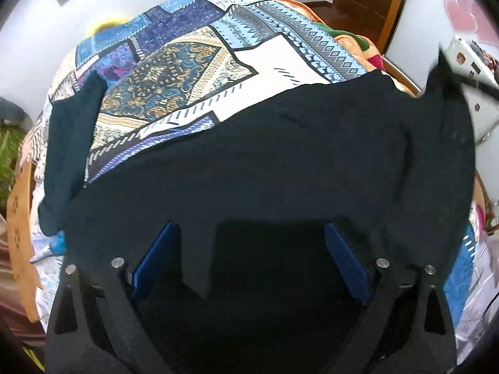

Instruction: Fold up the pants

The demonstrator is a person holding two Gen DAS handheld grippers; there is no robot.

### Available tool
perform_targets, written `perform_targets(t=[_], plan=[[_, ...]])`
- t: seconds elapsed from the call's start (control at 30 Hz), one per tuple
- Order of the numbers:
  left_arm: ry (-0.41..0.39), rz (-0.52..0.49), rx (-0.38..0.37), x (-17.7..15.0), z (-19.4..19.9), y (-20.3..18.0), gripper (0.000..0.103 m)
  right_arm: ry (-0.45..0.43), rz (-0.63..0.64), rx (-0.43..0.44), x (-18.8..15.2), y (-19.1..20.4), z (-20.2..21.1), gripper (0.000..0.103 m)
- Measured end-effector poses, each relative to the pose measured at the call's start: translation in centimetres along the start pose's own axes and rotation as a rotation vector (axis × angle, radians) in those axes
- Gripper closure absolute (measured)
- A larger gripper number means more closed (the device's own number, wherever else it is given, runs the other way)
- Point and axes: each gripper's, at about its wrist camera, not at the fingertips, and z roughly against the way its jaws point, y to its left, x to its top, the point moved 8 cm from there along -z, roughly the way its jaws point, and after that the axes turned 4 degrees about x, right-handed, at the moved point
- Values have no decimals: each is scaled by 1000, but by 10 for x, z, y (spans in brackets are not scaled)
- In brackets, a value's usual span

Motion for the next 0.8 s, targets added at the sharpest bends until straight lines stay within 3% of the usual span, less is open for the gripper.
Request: perform_targets(t=[0.2, 0.33, 0.4, 0.47, 0.53, 0.8], plan=[[-12, -15, 7, 4, 2, -9, 6, 75, -49, -94, -37, -21, 2, 98], [-63, 7, 5, 8, 19, -3, 6, 67, -57, -111, -30, -19, 21, 97], [-101, 27, 17, 12, 31, 7, 6, 49, -26, -125, -23, -11, 29, 89], [-141, 53, 28, 15, 45, 22, 6, 13, 15, -130, -13, 4, 38, 70], [-187, 94, 45, 16, 64, 47, 6, -28, 67, -122, 0, 23, 43, 64], [-298, 233, 174, -8, 118, 163, 6, -96, 240, 5, 44, 130, 32, 61]])
